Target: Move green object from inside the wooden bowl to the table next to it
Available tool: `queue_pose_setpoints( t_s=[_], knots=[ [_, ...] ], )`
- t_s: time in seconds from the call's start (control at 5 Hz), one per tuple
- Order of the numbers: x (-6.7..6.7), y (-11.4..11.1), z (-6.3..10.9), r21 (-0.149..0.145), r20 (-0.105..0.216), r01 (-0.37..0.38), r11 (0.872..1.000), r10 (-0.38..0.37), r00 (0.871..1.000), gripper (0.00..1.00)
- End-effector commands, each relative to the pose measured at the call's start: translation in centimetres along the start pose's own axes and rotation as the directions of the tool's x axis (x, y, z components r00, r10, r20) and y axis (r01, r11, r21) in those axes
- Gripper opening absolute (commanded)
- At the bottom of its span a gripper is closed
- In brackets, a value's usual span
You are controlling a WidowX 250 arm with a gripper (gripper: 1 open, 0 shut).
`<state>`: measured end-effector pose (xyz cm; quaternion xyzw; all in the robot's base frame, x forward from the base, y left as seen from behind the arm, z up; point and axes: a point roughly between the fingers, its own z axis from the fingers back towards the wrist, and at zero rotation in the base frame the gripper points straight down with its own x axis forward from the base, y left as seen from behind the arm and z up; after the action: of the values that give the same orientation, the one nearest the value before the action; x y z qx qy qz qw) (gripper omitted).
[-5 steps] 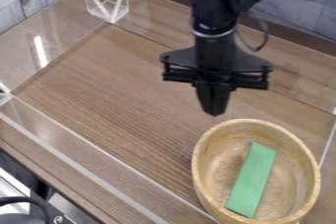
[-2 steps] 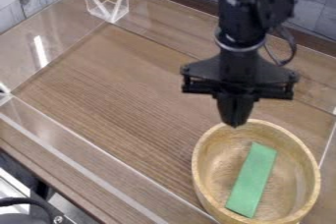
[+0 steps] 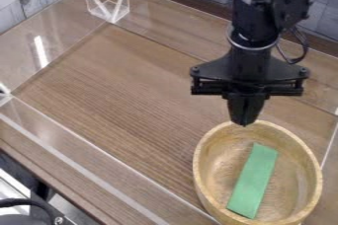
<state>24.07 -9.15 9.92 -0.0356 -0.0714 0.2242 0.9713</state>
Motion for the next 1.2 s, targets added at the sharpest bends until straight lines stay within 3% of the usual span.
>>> queue_pose_setpoints(
  t_s=[0.0, 0.4, 0.8, 1.0],
  knots=[
    [0.2, -0.5, 0.3, -0.023, 0.021, 0.046, 0.999, -0.046, 0.999, 1.0],
    [-1.4, -0.6, -1.3, -0.009, -0.006, 0.158, 0.987, -0.158, 0.987, 1.0],
    [-0.2, -0.3, -6.6, 0.021, -0.038, 0.183, 0.983, -0.182, 0.983, 1.0],
    [0.8, 0.3, -8.2, 0.023, -0.04, 0.188, 0.982, -0.187, 0.982, 0.0]
  ],
)
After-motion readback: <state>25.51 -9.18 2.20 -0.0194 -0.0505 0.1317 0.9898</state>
